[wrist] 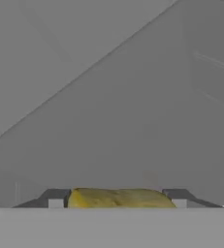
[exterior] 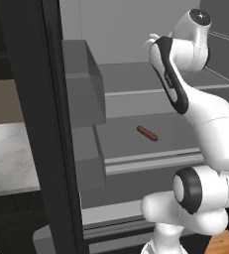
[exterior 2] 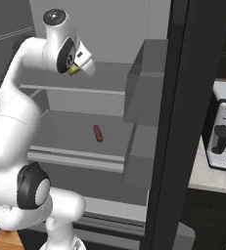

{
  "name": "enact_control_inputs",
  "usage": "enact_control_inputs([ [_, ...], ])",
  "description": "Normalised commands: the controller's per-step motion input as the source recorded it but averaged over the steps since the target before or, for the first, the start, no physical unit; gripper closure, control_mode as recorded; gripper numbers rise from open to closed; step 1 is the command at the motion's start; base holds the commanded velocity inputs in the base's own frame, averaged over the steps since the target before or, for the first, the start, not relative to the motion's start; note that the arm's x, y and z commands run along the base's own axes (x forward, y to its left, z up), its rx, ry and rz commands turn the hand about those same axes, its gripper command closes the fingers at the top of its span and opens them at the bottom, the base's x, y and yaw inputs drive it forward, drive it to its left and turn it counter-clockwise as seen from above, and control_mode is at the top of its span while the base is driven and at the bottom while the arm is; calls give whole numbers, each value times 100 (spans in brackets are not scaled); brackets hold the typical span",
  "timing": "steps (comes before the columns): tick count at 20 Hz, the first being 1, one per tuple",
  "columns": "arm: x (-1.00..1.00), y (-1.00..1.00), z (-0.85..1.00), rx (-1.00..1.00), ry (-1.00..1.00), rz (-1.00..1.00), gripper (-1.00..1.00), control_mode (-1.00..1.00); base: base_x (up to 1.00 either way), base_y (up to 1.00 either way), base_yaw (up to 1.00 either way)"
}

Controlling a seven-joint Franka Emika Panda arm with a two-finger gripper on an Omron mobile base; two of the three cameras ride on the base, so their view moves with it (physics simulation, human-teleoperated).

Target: Retrieve the sausage and cheese from the fridge and place them on the cutting board on the counter.

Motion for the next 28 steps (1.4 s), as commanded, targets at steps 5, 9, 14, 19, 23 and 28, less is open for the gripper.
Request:
enact_control_inputs([
  [5, -100, 21, -13, 0, 0, 0, 100, -100, 0, 0, 0],
  [9, -100, 10, -7, 2, 9, 0, 100, -100, 0, 0, 0],
  [14, -99, 0, -35, 8, 9, 0, 100, -100, 0, 0, 0],
  [19, -99, 0, -35, 6, 0, 1, 100, -100, 0, 0, 0],
  [23, -66, -2, -8, 3, 0, 0, 100, -100, 0, 0, 0],
  [28, -36, -6, 0, 7, 1, 0, 100, -100, 0, 0, 0],
])
